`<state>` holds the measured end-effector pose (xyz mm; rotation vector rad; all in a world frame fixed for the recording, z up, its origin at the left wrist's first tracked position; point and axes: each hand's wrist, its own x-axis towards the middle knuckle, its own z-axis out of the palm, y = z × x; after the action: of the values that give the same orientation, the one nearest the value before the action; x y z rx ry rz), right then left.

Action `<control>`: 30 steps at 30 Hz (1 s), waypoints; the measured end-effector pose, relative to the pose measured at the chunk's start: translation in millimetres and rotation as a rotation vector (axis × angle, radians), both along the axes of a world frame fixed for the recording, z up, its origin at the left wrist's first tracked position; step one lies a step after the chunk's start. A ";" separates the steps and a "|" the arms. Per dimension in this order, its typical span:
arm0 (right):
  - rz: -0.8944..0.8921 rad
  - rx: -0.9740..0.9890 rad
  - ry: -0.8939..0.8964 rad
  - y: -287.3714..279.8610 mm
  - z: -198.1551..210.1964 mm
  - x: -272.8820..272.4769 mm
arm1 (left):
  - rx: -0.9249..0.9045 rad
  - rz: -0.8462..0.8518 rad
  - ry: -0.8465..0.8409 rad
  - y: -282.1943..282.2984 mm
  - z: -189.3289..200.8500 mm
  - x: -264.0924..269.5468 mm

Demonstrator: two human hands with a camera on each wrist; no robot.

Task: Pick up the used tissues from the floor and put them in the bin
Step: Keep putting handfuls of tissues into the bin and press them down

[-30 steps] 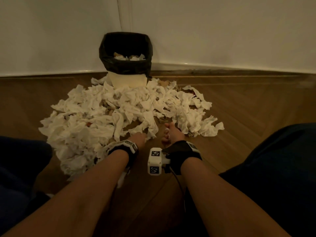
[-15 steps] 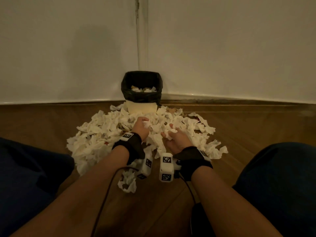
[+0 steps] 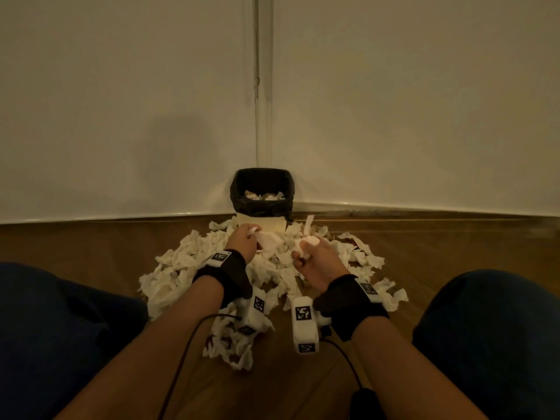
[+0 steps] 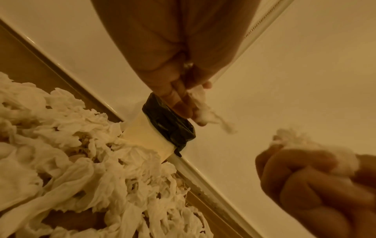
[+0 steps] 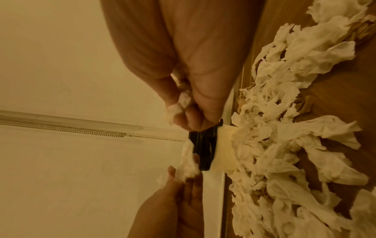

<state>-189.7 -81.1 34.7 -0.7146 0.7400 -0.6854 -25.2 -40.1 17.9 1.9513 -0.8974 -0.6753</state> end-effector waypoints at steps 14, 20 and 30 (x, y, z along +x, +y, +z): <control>0.107 -0.329 0.072 -12.6 64.4 20.6 | -0.130 0.143 0.038 10.5 40.8 -0.6; 0.188 -0.521 0.104 -38.5 86.2 31.6 | -0.159 0.037 -0.133 -8.1 70.4 -2.1; 0.085 -0.700 0.332 -109.0 75.6 70.5 | -0.129 0.087 -0.163 -55.4 84.8 39.8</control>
<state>-119.2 -190.0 110.3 -1.5196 0.7644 -0.7600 14.6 -95.5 102.7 1.9372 -0.9257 -0.4020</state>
